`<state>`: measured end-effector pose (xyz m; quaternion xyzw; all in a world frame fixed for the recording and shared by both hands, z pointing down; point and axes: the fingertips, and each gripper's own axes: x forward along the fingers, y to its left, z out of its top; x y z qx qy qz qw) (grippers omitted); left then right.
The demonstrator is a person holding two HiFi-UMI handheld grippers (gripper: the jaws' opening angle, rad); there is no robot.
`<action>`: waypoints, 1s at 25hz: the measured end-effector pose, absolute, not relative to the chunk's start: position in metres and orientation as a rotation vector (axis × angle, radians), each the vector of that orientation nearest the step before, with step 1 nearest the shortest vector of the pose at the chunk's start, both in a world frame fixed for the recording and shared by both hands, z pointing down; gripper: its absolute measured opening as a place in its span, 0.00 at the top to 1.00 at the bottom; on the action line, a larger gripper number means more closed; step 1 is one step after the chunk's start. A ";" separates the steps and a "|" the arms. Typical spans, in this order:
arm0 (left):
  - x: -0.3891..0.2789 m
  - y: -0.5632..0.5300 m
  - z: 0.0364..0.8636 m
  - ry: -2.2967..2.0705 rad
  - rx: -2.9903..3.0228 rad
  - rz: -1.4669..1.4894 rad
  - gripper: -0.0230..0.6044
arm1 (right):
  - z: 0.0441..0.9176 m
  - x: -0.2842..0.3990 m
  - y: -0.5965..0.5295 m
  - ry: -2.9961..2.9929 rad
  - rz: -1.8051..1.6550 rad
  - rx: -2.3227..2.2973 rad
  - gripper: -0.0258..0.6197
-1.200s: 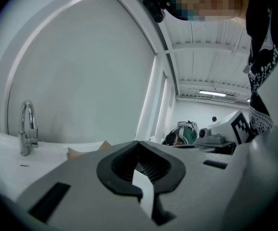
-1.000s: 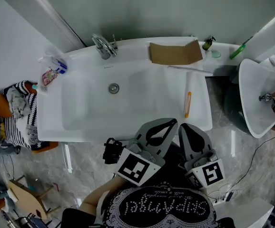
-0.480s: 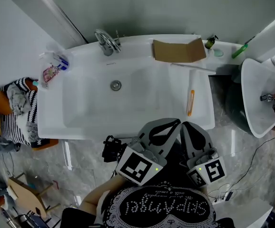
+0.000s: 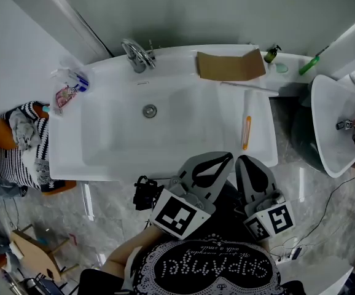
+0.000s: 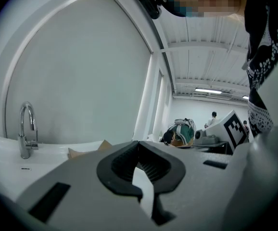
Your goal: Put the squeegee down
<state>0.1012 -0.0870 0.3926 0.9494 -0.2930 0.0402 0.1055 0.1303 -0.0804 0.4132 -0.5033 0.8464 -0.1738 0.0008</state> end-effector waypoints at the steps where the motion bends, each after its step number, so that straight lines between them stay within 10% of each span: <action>1: 0.100 -0.088 0.392 -0.871 2.797 0.114 0.95 | 0.413 0.130 -0.081 2.662 -0.544 -1.579 0.93; 25: 0.094 -0.083 0.384 -0.885 2.853 0.115 0.95 | 0.408 0.119 -0.080 2.690 -0.509 -1.548 0.93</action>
